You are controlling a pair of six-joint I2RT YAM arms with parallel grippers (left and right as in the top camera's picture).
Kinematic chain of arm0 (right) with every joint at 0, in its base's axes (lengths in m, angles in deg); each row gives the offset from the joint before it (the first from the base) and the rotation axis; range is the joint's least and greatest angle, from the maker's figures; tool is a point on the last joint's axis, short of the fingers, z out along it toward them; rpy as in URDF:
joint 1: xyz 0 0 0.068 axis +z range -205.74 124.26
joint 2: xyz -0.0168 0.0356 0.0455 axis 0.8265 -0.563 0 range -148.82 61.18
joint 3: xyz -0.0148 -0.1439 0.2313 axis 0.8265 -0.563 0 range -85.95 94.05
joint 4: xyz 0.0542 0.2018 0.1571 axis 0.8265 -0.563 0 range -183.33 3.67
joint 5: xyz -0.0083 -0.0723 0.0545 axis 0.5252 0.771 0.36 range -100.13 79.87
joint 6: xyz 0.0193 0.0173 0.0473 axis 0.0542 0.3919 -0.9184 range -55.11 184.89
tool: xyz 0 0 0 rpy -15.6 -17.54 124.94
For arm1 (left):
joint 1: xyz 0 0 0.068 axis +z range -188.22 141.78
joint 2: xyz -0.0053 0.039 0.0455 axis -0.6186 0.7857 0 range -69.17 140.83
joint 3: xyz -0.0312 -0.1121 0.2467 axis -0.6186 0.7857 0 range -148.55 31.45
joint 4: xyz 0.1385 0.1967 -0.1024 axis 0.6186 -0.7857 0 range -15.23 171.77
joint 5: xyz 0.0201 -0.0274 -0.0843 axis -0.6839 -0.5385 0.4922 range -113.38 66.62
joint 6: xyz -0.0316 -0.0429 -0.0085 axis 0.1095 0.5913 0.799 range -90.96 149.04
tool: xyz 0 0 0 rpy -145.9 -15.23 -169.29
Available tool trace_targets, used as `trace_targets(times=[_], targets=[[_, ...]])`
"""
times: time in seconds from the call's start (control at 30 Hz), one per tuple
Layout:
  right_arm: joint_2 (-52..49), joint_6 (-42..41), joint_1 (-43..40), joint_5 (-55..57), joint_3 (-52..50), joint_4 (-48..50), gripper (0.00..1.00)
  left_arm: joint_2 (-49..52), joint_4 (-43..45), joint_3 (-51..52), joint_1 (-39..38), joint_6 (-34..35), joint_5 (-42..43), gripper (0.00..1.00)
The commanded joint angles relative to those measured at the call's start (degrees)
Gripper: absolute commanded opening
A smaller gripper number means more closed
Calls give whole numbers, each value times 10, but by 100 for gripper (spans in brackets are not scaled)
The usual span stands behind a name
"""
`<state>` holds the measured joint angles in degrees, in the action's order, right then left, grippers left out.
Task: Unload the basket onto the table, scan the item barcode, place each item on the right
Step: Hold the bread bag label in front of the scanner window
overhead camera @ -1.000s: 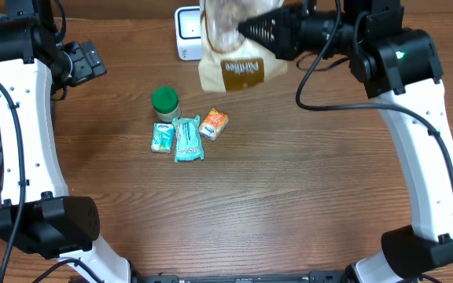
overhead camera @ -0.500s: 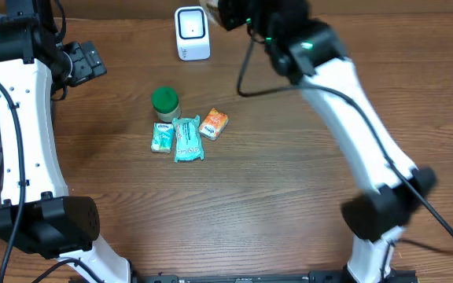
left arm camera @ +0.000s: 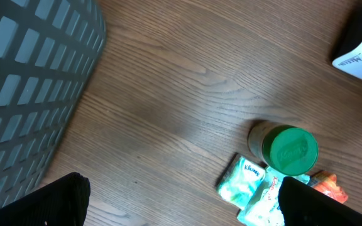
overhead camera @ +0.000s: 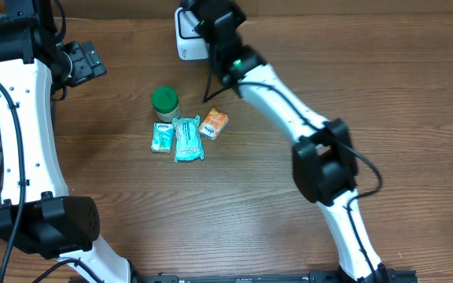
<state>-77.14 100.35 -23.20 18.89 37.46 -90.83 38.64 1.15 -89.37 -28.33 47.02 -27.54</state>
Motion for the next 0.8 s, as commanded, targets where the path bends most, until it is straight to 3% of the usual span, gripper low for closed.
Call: trace_targets(times=[0.0,0.5,0.77], targets=[[-51,88,13,99,6,18,4,6,0,-1,2,-2,-7,100],[-62,88,19,115,5,-8,4,6,0,-1,2,-2,-7,100],[32,5,23,59,5,-129,4,6,0,-1,2,-2,-7,100]])
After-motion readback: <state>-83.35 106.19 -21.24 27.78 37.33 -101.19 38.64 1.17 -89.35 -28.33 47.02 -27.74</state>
